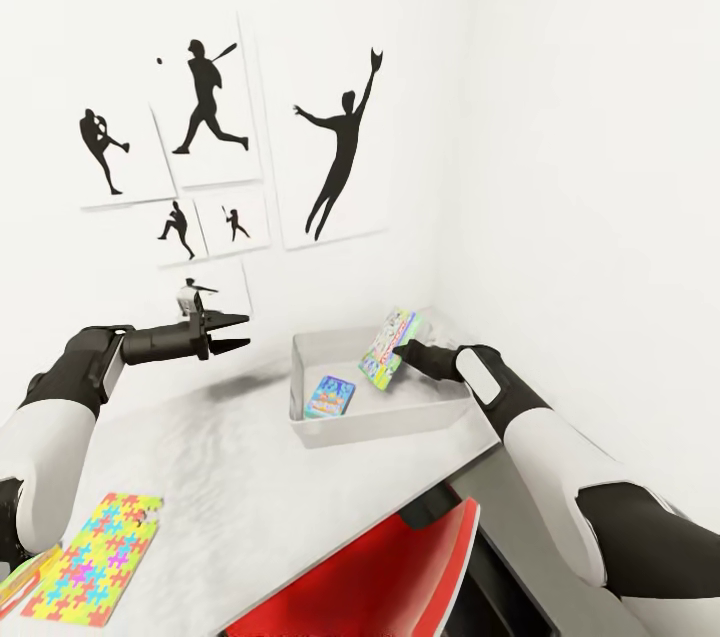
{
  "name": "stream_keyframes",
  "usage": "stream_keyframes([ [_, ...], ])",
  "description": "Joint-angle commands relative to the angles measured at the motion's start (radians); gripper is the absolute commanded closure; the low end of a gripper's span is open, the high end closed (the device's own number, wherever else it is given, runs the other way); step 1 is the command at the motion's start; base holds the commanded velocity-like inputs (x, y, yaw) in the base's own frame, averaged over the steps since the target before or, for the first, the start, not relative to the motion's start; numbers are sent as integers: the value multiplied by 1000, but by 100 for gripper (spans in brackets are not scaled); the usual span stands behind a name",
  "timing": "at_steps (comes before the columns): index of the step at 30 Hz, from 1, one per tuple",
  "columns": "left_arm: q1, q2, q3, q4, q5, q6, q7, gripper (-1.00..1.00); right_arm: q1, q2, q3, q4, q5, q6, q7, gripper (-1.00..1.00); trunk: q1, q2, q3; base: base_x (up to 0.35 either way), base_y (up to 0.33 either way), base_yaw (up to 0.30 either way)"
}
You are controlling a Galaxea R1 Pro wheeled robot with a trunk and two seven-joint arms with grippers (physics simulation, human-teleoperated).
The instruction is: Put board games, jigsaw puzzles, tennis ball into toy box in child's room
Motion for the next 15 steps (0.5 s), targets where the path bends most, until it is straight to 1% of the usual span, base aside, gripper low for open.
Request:
stream_keyframes([
  [1,-1,-1,4,-1,-10,10,-8,-100,-1,0,2,-6,2,3,2,100,1,-2,-4,0,0,0],
  [9,-1,-1,5,-2,-10,10,-8,-100,-3,1,2,-21,2,3,2,100,1,-2,-17,0,0,0],
  [12,-1,-1,5,-2,-10,10,-8,-100,-9,6,2,-23,2,3,2,100,1,-2,-22,0,0,0],
  [15,-1,-1,5,-3,-10,10,-8,-100,-14,18,2,-25,2,2,2,100,1,-2,-27,0,0,0],
])
